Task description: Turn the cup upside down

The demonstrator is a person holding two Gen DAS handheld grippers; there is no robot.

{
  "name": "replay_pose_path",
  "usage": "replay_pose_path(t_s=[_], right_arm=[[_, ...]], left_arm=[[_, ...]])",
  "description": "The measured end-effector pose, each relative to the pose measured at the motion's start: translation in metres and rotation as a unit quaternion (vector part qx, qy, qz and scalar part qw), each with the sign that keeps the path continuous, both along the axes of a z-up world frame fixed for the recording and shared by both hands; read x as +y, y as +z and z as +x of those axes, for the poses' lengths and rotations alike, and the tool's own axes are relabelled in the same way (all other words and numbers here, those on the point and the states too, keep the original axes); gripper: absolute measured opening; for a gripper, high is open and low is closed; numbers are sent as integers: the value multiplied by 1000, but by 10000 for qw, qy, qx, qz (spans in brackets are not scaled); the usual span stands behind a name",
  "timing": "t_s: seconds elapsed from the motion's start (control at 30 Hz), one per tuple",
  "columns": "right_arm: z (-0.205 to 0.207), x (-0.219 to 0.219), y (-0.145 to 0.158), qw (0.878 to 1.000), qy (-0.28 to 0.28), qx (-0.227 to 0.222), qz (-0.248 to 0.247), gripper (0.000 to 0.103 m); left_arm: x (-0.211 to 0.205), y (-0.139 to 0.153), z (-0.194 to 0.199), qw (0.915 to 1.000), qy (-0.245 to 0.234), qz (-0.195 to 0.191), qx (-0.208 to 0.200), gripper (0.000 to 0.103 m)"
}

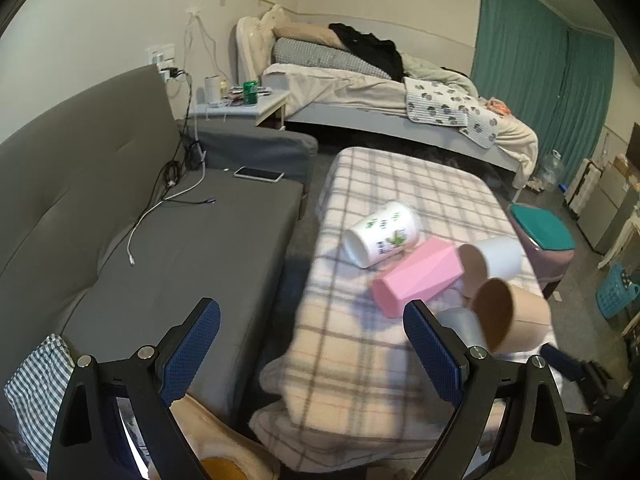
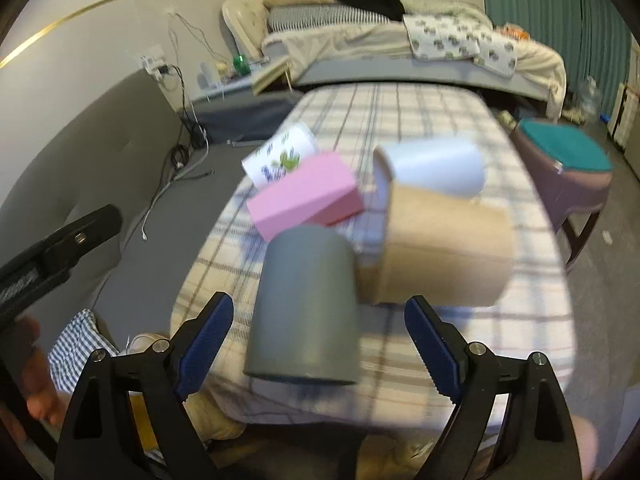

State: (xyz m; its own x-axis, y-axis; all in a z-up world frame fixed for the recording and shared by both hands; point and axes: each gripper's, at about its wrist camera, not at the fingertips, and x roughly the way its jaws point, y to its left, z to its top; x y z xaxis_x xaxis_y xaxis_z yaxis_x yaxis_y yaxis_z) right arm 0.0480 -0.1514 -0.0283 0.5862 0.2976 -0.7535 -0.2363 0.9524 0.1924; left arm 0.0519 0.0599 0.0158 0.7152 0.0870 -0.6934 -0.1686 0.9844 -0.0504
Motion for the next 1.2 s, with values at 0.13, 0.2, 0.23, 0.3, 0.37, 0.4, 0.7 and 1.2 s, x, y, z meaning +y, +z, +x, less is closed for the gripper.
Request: replay_pose_path(t_s=[0.13,0.2,0.23,0.3,0.37,0.4,0.7,1.2], right_arm=[[-15,-33,26,9978,-194,-550,-315,88],[-16,-49,34,9954,-332,-683,-577,88],[-13,-59,37,9936,-431,-752,-721,88],[-12,-72,39,9910,-554,-869,-849,88],[-9,-88,36,9880,-752,-942,-970,88],[-7,-94,33,9875,-812,-936,-973,88],[4,-105,4,9895,-852,-767,-884,88],[22,-108,-23,9949,-690,-419,-600,88]], left_arm=[[-26,1,2,9996,-257,35,61,96],[-43,-3,6,9989,-424,49,174,96],[-49,-6,8,9986,-479,58,230,96],[-62,-12,12,9976,-601,60,349,96],[-73,-20,17,9966,-681,72,466,96],[-77,-24,21,9961,-702,89,531,96],[-99,-52,53,9901,-768,83,1171,96],[-114,-82,84,9715,-1055,-233,2112,95]])
